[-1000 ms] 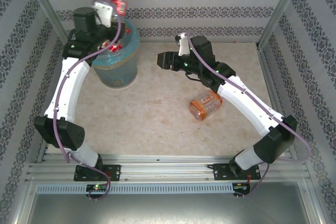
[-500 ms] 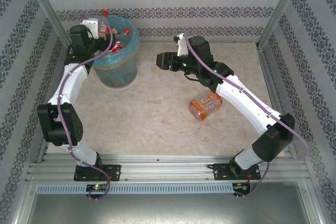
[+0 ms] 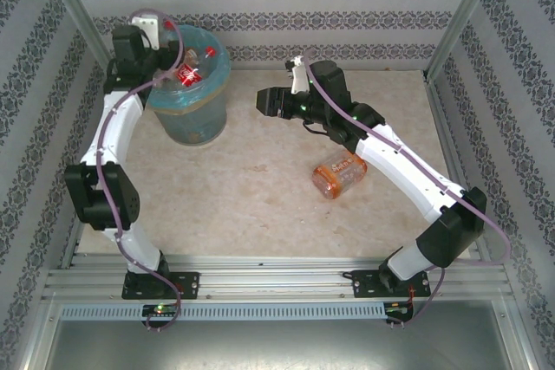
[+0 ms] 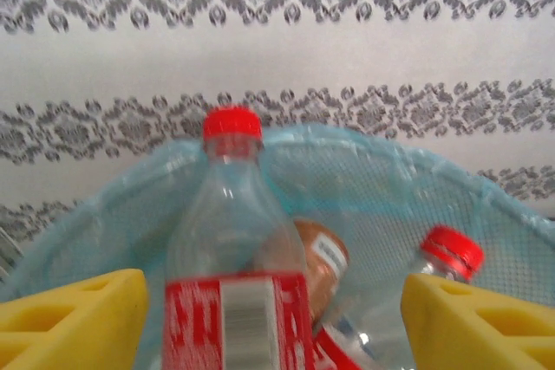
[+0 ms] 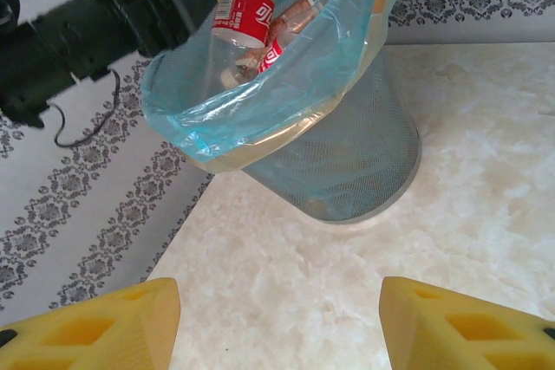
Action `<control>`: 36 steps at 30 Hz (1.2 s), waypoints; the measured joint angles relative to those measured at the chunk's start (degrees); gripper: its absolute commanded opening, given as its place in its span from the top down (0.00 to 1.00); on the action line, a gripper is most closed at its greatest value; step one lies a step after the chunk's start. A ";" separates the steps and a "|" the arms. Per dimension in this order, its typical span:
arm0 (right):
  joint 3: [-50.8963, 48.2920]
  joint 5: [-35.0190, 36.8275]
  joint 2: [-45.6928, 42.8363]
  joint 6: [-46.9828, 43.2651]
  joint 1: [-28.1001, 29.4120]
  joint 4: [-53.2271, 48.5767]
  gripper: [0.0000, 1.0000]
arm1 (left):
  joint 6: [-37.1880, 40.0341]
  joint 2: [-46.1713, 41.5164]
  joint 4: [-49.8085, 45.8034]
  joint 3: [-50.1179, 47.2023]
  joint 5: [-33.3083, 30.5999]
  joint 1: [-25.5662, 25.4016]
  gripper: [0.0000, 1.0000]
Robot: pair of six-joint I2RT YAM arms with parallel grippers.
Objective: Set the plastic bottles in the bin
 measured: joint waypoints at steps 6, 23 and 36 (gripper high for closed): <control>0.00 -0.02 0.68 0.66 0.00 0.00 0.36 | -1.05 10.05 -13.40 16.15 0.02 0.35 0.34; 0.02 -0.92 1.99 0.83 0.00 -0.02 0.36 | -1.40 13.00 -24.46 20.83 0.59 0.37 0.54; 0.02 -1.20 2.71 1.01 0.02 -0.02 0.36 | -1.70 -3.21 -5.51 -6.60 -0.02 0.37 0.53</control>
